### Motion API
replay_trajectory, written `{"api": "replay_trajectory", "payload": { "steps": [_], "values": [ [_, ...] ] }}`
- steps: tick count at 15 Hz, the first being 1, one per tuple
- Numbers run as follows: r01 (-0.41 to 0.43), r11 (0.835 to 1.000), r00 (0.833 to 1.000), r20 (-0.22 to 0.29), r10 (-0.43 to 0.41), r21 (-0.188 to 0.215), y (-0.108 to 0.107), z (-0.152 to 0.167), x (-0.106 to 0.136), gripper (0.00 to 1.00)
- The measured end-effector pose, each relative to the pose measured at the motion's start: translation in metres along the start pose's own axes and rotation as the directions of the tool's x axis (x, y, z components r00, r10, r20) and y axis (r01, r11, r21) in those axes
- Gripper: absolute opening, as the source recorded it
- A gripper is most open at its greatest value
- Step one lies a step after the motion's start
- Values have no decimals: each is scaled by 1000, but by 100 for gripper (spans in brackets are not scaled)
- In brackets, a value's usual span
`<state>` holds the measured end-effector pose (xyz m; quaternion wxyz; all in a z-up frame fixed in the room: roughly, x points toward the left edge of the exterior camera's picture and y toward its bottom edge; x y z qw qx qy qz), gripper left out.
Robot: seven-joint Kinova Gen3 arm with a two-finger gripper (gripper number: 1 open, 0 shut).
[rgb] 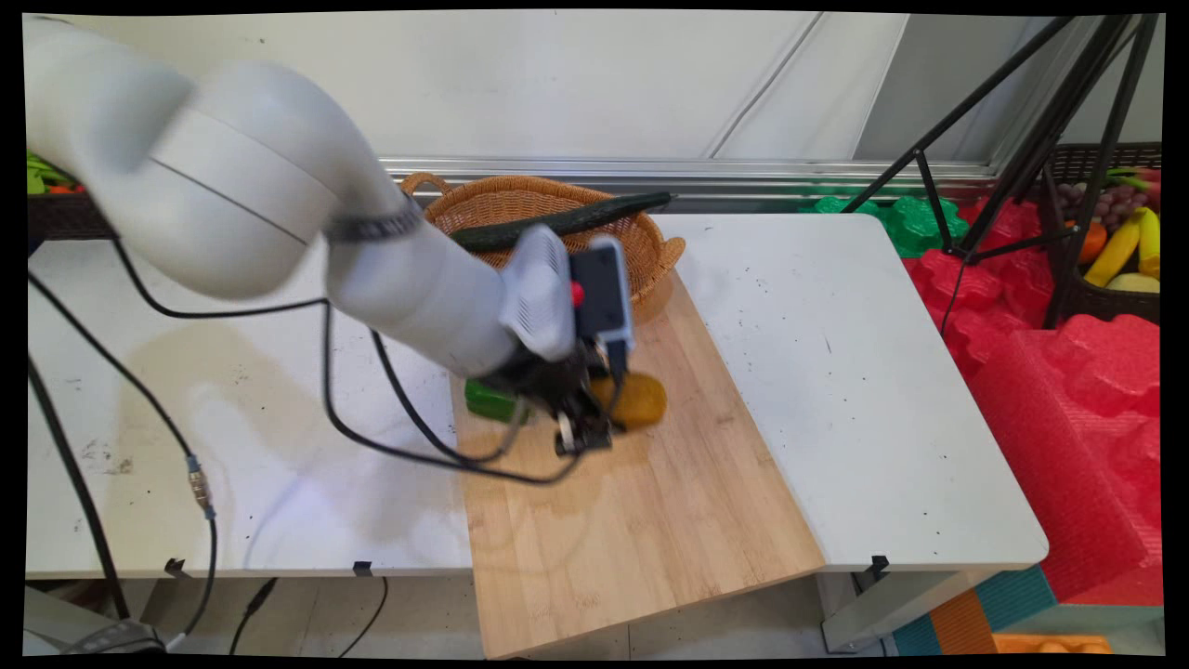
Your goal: Place the picked object in the vegetable basket
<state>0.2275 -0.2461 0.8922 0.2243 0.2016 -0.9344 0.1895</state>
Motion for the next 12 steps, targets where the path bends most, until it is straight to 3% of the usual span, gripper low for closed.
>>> {"api": "replay_trajectory", "payload": {
  "steps": [5,12],
  "values": [
    [27,994,999,-34,-23,110,-45,-37,-22,0],
    [85,970,996,-11,-85,229,-111,-55,-68,0]
  ]
}}
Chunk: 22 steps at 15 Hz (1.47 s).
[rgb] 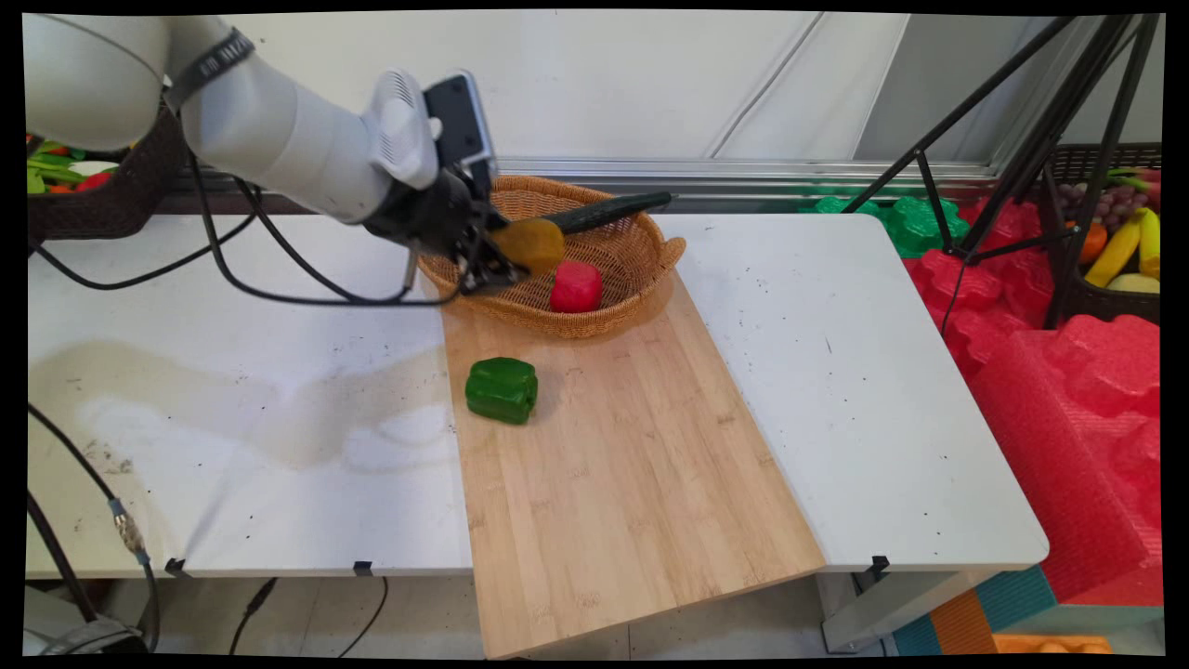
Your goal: Place the picked object in the vegetable basket
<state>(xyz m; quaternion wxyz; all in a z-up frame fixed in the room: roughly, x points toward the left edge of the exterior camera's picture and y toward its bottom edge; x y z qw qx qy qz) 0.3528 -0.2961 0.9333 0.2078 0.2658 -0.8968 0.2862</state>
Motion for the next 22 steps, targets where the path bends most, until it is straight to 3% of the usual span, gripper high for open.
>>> {"api": "replay_trajectory", "payload": {
  "steps": [6,13,20,21,22],
  "values": [
    [87,995,993,71,-91,55,-52,39,-38,0],
    [145,989,981,123,-149,42,-74,86,-60,0],
    [177,984,974,143,-178,17,-81,115,-70,0],
    [181,983,973,143,-181,16,-82,118,-71,100],
    [184,983,973,141,-184,15,-82,119,-72,100]
  ]
}}
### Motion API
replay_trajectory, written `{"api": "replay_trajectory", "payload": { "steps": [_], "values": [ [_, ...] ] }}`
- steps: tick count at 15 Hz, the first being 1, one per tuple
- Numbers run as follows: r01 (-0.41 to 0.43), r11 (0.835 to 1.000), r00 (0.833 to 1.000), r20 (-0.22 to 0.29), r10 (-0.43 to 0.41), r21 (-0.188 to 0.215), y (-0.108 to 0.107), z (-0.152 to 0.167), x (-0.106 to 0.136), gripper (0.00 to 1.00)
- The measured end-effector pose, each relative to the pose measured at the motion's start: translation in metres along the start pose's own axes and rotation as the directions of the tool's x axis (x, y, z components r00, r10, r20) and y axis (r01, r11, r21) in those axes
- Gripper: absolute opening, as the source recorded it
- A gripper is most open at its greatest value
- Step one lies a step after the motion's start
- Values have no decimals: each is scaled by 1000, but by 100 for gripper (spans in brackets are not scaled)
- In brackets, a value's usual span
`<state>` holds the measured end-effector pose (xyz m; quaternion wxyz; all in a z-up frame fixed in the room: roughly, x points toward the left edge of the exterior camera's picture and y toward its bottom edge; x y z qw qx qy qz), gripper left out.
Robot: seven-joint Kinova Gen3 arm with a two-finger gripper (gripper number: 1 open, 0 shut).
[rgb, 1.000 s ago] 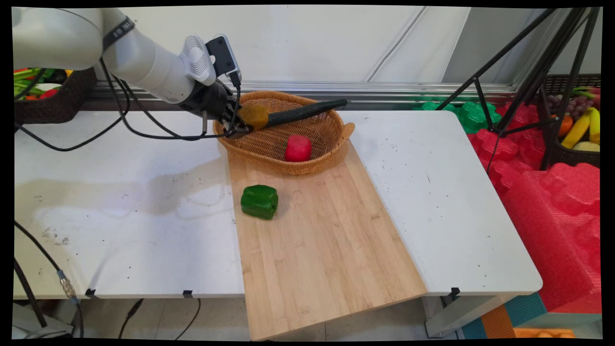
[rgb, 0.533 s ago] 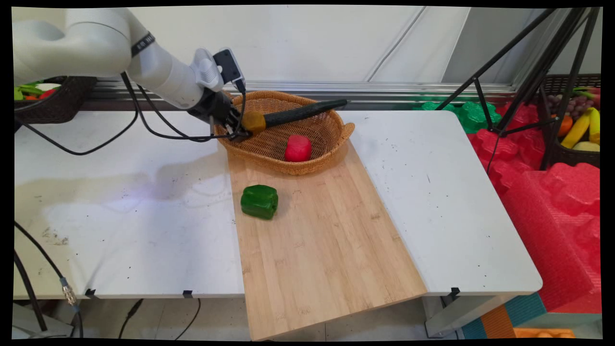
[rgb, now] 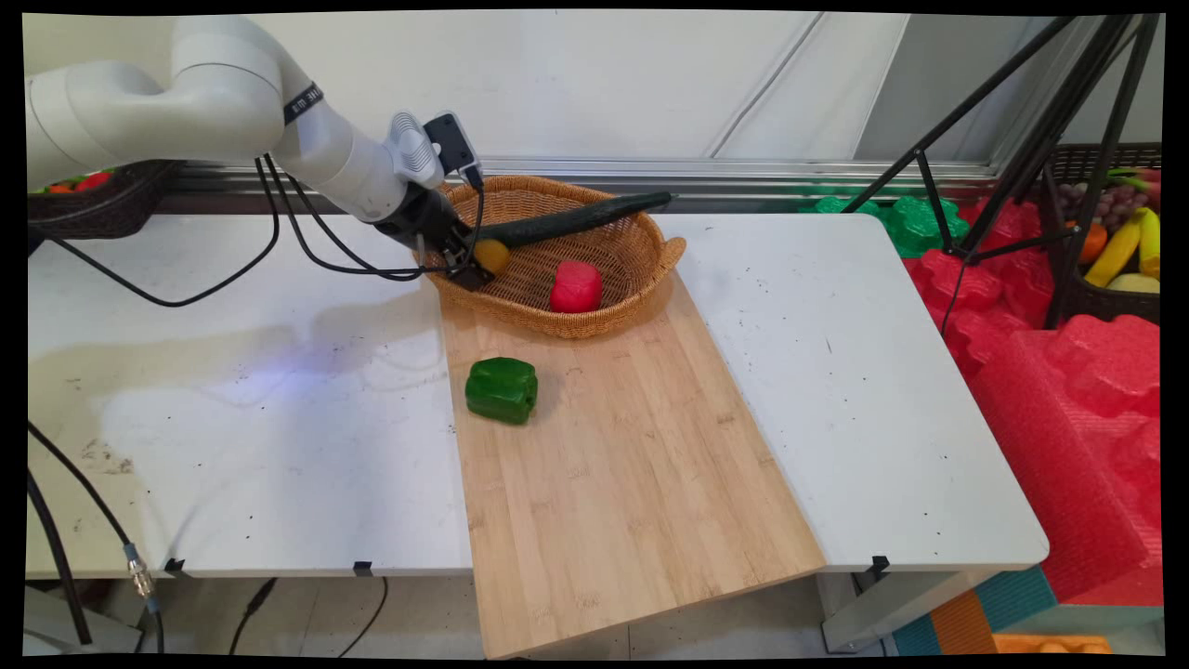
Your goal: Place the picked object in the vegetable basket
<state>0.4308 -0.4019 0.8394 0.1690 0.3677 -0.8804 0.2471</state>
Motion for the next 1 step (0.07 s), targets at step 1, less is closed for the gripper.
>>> {"api": "replay_trajectory", "payload": {
  "steps": [1],
  "values": [
    [2,1000,1000,-4,-2,0,0,1,1,100]
  ]
}}
